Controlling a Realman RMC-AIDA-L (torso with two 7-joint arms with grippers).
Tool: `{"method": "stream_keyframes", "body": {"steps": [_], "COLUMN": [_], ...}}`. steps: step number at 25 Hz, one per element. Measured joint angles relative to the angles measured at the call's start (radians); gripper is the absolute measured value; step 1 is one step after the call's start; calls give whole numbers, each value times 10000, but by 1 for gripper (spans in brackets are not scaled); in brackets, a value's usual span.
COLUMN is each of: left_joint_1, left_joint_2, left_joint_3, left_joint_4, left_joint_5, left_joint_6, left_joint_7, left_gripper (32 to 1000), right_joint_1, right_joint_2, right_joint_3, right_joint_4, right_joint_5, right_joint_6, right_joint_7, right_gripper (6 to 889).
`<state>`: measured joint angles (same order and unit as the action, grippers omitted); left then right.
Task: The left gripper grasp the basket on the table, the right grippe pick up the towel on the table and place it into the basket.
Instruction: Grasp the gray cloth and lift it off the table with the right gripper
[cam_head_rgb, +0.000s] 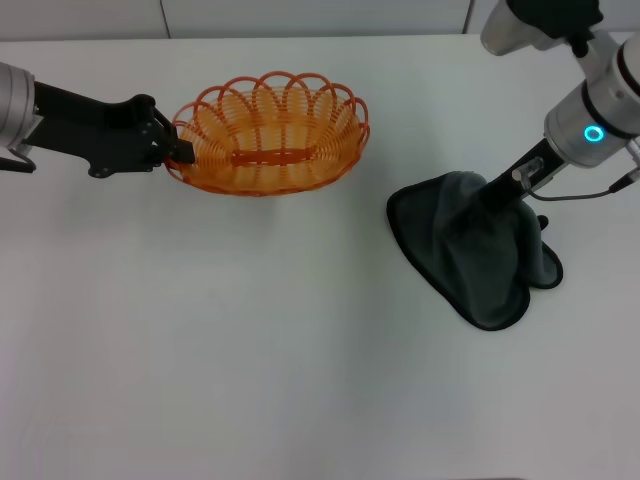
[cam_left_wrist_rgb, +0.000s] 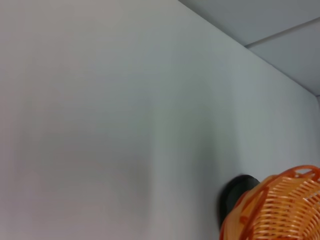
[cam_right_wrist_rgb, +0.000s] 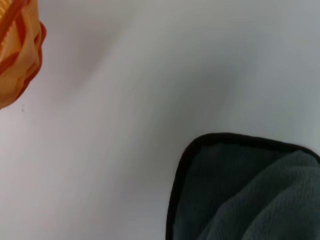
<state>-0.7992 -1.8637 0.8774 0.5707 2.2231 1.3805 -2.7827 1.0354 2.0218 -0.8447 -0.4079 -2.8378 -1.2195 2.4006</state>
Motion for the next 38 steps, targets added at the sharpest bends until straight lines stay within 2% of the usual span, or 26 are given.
{"method": "stream_keyframes", "body": {"steps": [15, 23, 34, 38], "left_joint_1": [10, 15, 33, 32], "left_joint_2": [-1, -1, 0, 0], "left_joint_3": [0, 0, 0, 0], "left_joint_4": [0, 0, 0, 0], "left_joint_5": [-4, -4, -4, -3], "left_joint_6": [-23, -19, -14, -14], "left_joint_7": [32, 42, 47, 50], "left_gripper": [82, 82, 82, 81], "right_joint_1": [0, 8, 0, 0], "right_joint_2": [-1, -1, -1, -1], "right_joint_3": [-23, -20, -20, -20], "right_joint_4": [-1, -1, -2, -1], "right_joint_5": [0, 1, 1, 0], "right_joint_6": [1, -9, 17, 17], "right_joint_7": [0, -250, -261, -261], "right_gripper": [846, 846, 724, 536]}}
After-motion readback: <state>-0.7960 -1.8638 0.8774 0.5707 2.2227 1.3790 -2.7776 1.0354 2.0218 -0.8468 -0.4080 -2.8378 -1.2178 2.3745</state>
